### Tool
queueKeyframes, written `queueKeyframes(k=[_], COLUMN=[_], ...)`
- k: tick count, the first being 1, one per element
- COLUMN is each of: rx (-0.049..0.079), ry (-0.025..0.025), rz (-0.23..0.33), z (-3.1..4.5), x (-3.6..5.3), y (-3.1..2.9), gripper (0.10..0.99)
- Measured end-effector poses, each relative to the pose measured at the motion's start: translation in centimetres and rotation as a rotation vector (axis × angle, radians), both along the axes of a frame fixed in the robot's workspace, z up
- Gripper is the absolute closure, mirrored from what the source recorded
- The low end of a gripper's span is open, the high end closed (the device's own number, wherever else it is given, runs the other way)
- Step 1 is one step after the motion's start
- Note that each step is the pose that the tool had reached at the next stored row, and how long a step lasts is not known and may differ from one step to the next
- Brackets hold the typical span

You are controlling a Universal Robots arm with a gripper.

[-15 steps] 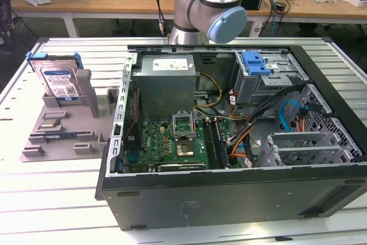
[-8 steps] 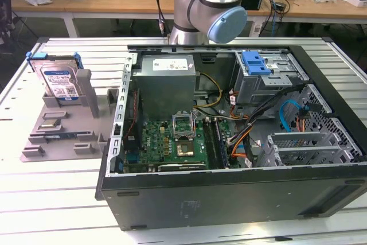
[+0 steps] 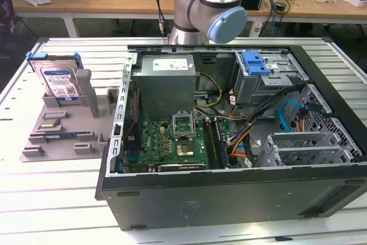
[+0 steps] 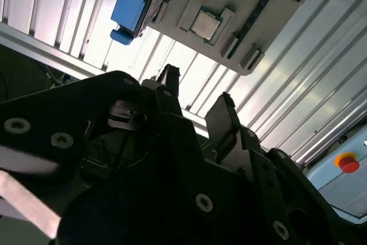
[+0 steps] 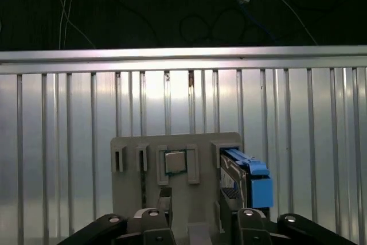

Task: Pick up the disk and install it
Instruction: 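Pick up the disk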

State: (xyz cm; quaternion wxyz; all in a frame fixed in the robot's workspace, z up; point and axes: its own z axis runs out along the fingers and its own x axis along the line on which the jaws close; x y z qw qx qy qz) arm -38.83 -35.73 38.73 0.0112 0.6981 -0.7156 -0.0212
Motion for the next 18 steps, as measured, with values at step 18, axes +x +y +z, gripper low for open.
queueKeyframes(k=[18], rx=[-0.013], ry=[0.0010], rz=[0.000], z=[-0.78], x=[1.63], y=[4.20], gripper=[0.545])
